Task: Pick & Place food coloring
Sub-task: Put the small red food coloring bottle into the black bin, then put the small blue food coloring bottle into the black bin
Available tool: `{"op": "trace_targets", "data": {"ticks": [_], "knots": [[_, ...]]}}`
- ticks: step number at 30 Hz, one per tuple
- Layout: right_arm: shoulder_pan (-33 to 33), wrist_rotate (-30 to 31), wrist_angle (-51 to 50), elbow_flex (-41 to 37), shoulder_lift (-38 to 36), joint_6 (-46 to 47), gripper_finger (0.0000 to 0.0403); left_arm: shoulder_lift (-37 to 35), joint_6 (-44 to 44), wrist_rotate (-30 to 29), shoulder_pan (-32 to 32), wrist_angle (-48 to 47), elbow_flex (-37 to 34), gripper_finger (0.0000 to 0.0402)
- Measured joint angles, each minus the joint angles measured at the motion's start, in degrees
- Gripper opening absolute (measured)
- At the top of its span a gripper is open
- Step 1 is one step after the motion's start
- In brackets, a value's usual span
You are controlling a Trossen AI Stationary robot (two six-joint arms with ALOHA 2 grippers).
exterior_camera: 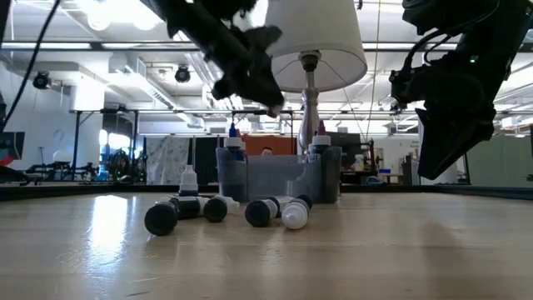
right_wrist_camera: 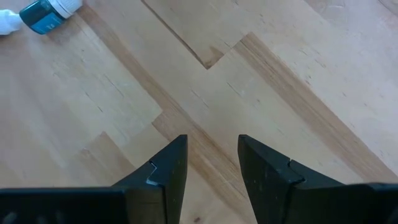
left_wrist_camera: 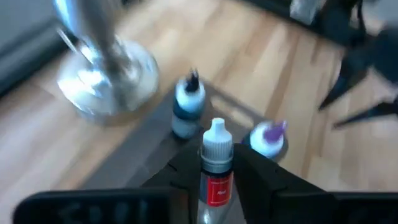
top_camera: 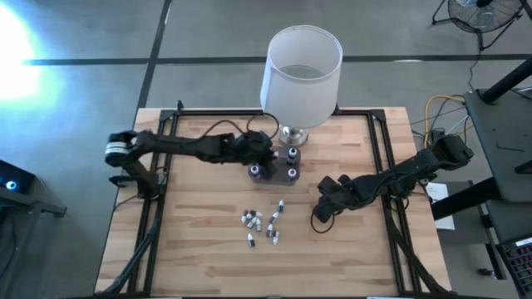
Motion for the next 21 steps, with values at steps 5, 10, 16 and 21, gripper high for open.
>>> {"op": "trace_targets", "data": {"ticks": [5, 10, 16, 21], "knots": [[0.0, -0.1, 0.0, 0.0, 0.0, 0.7, 0.0137, 2.6, 0.3, 4.6, 0.0, -2.5, 2.0, 0.0121], [0.0, -2.1, 6.5, 0.1, 0.0, -12.4, 0.0137, -1.0, 4.2, 4.7, -0.3, -13.8, 5.3, 0.0158], [-1.2, -5.6, 19.4, 2.4, 1.1, -45.4, 0.0137, -10.2, 4.0, 4.8, -3.2, -30.2, 5.3, 0.0162], [-2.7, -6.2, 15.9, 8.2, 5.7, -66.8, 0.0137, -18.1, -4.8, 4.4, -7.4, -35.6, -0.6, 0.0163]]}}
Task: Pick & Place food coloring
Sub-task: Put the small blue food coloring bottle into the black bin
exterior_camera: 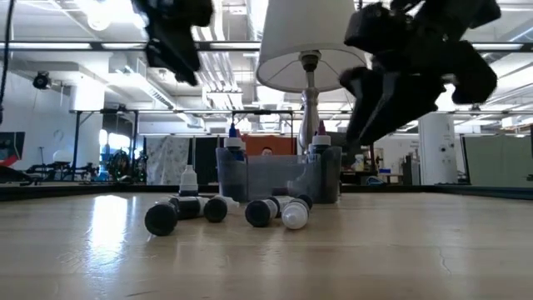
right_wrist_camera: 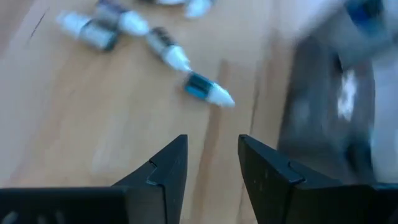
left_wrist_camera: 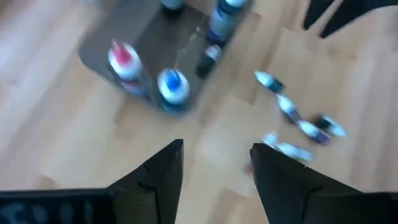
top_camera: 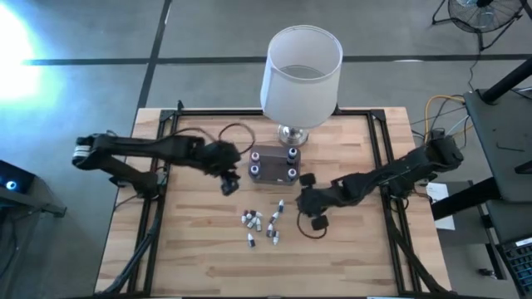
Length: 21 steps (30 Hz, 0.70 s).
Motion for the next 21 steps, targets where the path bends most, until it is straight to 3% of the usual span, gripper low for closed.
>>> {"op": "trace_targets", "data": {"ticks": [3, 10, 15, 21], "knots": [[-0.4, -0.4, -2.2, 4.2, 4.3, -12.9, 0.0137, -4.5, -7.2, -1.0, -3.3, 1.4, -4.4, 0.0163], [-1.6, -0.7, -16.0, 20.1, 17.8, -25.5, 0.0137, -11.3, -19.4, -8.1, -10.3, 5.3, -12.5, 0.0163], [-3.2, -1.8, -25.6, 29.6, 26.1, -30.3, 0.0137, -13.7, -24.2, -11.8, -14.0, 7.4, -16.0, 0.0163], [-4.0, -2.3, -27.1, 36.0, 28.4, -32.2, 0.0137, -14.9, -26.9, -12.8, -17.8, 7.8, -18.1, 0.0163]]}}
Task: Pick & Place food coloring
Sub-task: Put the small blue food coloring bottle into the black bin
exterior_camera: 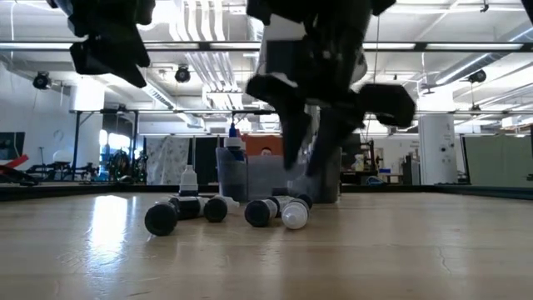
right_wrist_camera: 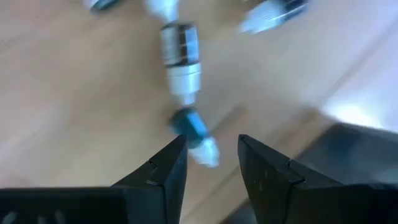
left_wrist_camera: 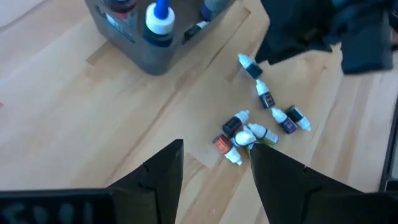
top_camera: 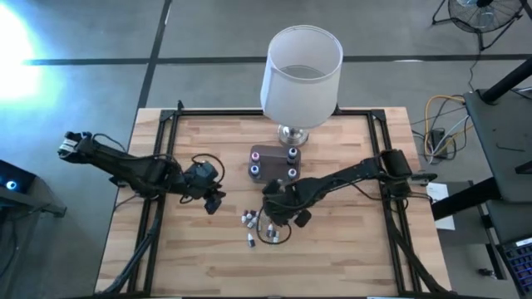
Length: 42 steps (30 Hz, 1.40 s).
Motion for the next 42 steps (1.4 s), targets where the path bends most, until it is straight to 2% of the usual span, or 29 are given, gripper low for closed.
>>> {"op": "trace_targets", "data": {"ticks": [6, 18, 23, 27, 36, 39, 42], "knots": [[-1.1, -5.4, -0.1, 0.8, 0.1, -1.6, 0.0137, -0.2, -0.9, -2.2, -1.9, -0.1, -0.5, 0.0163], [-3.0, -5.8, -0.5, 0.7, 5.6, -1.3, 0.0137, -4.4, -0.6, -6.0, -2.0, -0.8, -0.5, 0.0163], [-5.1, -6.8, -1.1, 0.9, 6.3, 2.2, 0.0136, -5.2, -1.0, -6.7, -2.0, -1.0, -0.7, 0.0163], [-6.8, -10.9, -2.0, 0.9, 6.1, 7.2, 0.0123, -5.2, -1.4, -7.4, -2.0, -2.0, -0.7, 0.0163], [-7.0, -12.8, -3.5, 0.7, 5.7, 26.7, 0.0055, -5.1, -2.0, -9.9, -2.0, -6.2, -0.7, 0.0163], [-7.0, -12.8, -4.9, 0.2, 3.6, 34.2, 0.0053, -5.1, -2.0, -10.0, -1.9, -8.4, -0.7, 0.0163], [-7.0, -11.4, -4.2, 0.3, -2.1, 42.5, 0.0052, -5.2, -2.0, -10.0, -1.9, -10.6, -0.7, 0.0163]]}}
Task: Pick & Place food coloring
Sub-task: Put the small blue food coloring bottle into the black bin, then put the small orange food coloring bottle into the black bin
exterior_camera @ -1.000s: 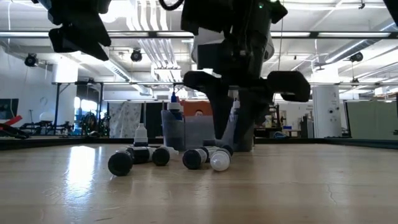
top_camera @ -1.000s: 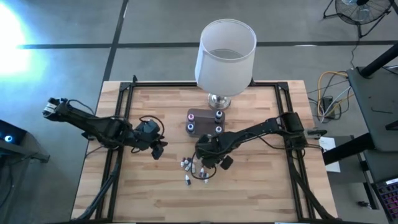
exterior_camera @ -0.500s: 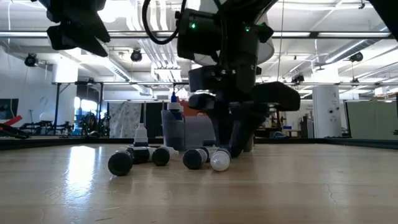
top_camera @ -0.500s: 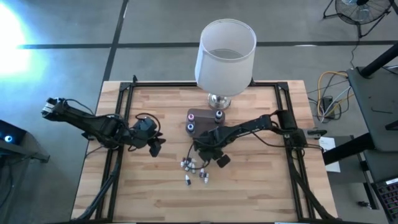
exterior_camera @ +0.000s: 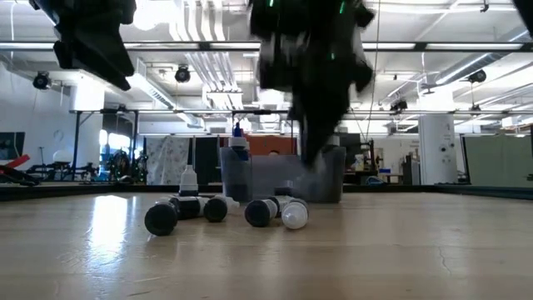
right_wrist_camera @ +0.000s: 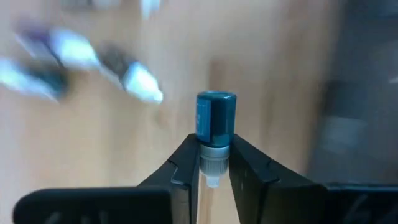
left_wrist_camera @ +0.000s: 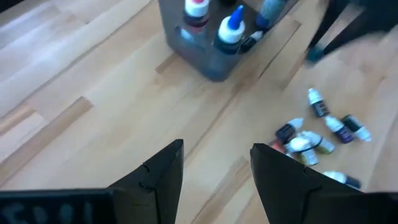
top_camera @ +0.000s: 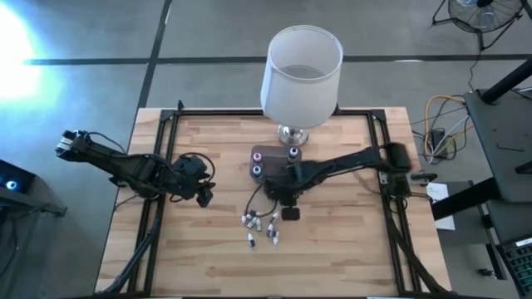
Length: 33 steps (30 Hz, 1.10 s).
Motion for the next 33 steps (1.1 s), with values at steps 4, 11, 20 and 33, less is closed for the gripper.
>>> {"op": "trace_targets", "data": {"ticks": [4, 11, 20, 33], "knots": [[-0.1, 8.3, 2.8, 0.2, -8.7, 10.8, 0.0058, -0.1, 1.9, -0.1, 0.0, -0.9, 0.0, 0.0163], [-5.8, 18.1, 4.6, 0.3, -13.5, 21.8, 0.0068, -0.1, 5.2, -0.5, 0.0, -0.7, 0.0, 0.0163], [-12.9, 12.2, 4.5, 3.2, -7.2, 16.6, 0.0165, 0.0, 4.9, 4.0, 0.0, -0.2, 0.0, 0.0163], [-0.2, 20.5, -3.7, 4.5, -13.0, 16.8, 0.0263, 1.9, 11.2, 14.2, 0.5, 23.9, -11.3, 0.0163]]}}
